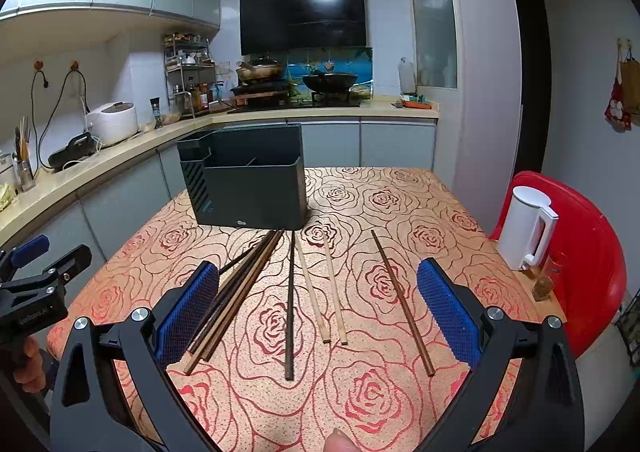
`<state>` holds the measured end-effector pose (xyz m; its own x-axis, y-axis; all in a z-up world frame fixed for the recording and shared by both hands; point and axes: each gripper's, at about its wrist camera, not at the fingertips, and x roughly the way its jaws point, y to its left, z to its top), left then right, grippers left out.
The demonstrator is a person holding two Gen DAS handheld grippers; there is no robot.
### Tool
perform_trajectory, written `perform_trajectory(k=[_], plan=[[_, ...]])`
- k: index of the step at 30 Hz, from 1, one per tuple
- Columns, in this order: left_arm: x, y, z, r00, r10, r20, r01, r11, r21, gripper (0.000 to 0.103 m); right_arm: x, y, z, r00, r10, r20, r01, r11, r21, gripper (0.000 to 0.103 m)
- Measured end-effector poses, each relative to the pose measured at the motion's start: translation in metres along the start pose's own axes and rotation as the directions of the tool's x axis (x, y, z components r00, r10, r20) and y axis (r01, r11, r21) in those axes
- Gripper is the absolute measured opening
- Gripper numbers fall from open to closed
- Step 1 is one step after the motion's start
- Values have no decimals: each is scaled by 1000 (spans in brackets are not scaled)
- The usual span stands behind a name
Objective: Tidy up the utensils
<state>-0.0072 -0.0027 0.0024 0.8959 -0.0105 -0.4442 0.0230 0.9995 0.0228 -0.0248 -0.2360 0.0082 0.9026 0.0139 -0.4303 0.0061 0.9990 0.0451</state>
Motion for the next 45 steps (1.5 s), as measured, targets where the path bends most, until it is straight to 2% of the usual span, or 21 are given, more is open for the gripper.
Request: perform_trajectory(k=[9, 14, 18, 21, 23, 27, 28, 31, 34, 38, 42, 45], plan=[[17, 27, 0, 999, -19, -50, 19, 1000, -1, 96, 12, -15, 0, 999, -35, -19, 35, 999, -13, 96], [32, 26, -12, 990, -88, -106, 95, 994, 60, 96, 24, -24, -3, 999, -21, -49, 20, 1000, -4, 96], [39, 18, -34, 972, -163, -168, 185, 975, 120, 96, 27, -28, -7, 998, -3, -60, 2, 1000, -9, 96], [46, 13, -51, 965, -169, -202, 204, 965, 163, 95, 26, -27, -10, 999, -7, -54, 5, 999, -42, 96], [51, 13, -57, 958, -182, -224, 220, 962, 161, 89, 27, -29, -13, 998, -12, -58, 8, 998, -57, 96], [61, 14, -67, 937, -213, -276, 258, 956, 138, 69, 31, -36, -17, 997, -27, -75, 23, 998, -56, 96], [63, 14, -70, 935, -214, -284, 262, 955, 141, 65, 32, -38, -18, 997, -29, -78, 25, 998, -54, 96], [67, 12, -74, 927, -218, -306, 272, 951, 148, 47, 32, -43, -20, 996, -36, -78, 33, 998, -45, 96], [70, 11, -80, 912, -228, -340, 290, 946, 145, 35, 32, -47, -20, 996, -41, -76, 38, 999, -39, 96], [69, 11, -81, 909, -238, -341, 299, 944, 140, 33, 33, -52, -21, 995, -43, -87, 40, 998, -39, 89], [68, 9, -81, 910, -239, -339, 301, 943, 144, 10, 35, -58, -26, 993, -44, -111, 40, 998, -37, 82], [67, 8, -81, 909, -238, -342, 300, 944, 140, 8, 38, -62, -35, 989, -48, -138, 42, 998, -46, 75]])
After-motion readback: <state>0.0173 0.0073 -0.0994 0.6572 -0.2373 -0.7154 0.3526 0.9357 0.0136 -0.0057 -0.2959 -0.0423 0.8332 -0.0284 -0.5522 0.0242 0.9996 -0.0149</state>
